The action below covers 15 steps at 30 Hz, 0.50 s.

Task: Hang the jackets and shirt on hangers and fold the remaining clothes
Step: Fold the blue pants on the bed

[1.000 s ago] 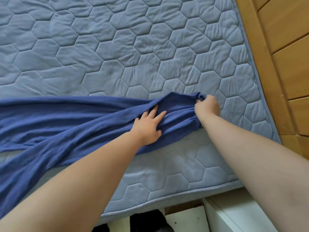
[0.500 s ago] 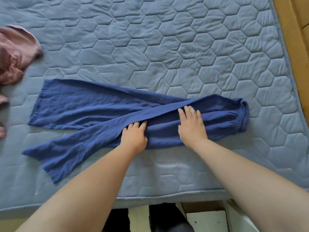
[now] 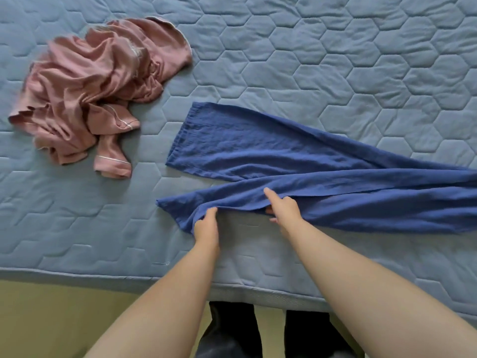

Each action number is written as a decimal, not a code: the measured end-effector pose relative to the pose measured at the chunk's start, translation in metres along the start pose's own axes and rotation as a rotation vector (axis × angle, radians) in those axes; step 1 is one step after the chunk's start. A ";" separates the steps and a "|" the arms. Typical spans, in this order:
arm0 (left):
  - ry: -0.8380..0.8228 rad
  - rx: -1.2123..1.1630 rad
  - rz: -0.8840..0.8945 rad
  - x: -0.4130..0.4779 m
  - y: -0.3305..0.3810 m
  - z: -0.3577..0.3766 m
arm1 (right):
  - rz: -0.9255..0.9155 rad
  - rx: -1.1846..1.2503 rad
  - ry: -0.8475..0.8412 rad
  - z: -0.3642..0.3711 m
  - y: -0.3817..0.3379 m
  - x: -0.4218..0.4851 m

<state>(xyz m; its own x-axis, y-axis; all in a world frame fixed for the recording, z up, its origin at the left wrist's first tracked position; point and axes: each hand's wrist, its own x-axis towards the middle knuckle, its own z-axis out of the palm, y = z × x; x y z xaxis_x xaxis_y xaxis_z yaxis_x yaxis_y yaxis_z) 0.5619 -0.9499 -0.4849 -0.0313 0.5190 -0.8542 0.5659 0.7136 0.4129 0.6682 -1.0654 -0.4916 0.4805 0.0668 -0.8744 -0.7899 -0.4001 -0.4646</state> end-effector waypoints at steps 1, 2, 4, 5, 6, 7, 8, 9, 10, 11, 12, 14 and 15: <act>-0.055 -0.341 -0.139 0.006 0.006 -0.007 | 0.090 0.183 0.003 0.011 -0.002 0.001; -0.068 -0.591 -0.219 0.012 0.012 -0.012 | 0.140 0.316 0.017 0.020 -0.002 0.003; 0.018 -0.713 -0.215 0.027 0.024 -0.021 | 0.166 0.405 0.076 0.034 -0.006 0.006; 0.087 -0.597 -0.148 0.032 0.032 -0.024 | 0.165 0.399 0.099 0.040 -0.008 0.007; 0.186 -0.423 -0.071 0.036 0.039 -0.027 | 0.158 0.385 0.118 0.044 -0.010 0.007; 0.269 -0.251 0.030 0.038 0.046 -0.030 | 0.145 0.372 0.130 0.048 -0.014 0.008; 0.317 -0.125 0.144 0.039 0.056 -0.031 | 0.125 0.352 0.134 0.051 -0.019 0.007; 0.320 -0.041 0.249 0.039 0.068 -0.031 | 0.102 0.339 0.131 0.053 -0.026 0.006; 0.307 0.011 0.343 0.039 0.083 -0.030 | 0.080 0.330 0.129 0.054 -0.034 0.003; 0.256 0.034 0.403 0.040 0.098 -0.029 | 0.061 0.332 0.131 0.054 -0.043 0.003; 0.195 0.039 0.440 0.042 0.115 -0.023 | 0.044 0.324 0.131 0.052 -0.054 0.003; 0.098 0.076 0.469 0.051 0.149 -0.012 | 0.020 0.294 0.117 0.050 -0.080 0.004; 0.065 0.088 0.477 0.057 0.167 -0.003 | 0.007 0.282 0.110 0.049 -0.094 0.005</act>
<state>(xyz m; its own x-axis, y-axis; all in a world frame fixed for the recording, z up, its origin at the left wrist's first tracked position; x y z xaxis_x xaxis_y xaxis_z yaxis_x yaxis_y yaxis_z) 0.6523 -0.7999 -0.4644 0.1985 0.8088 -0.5536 0.5972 0.3481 0.7227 0.7262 -0.9831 -0.4595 0.5005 -0.0407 -0.8648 -0.8609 -0.1291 -0.4922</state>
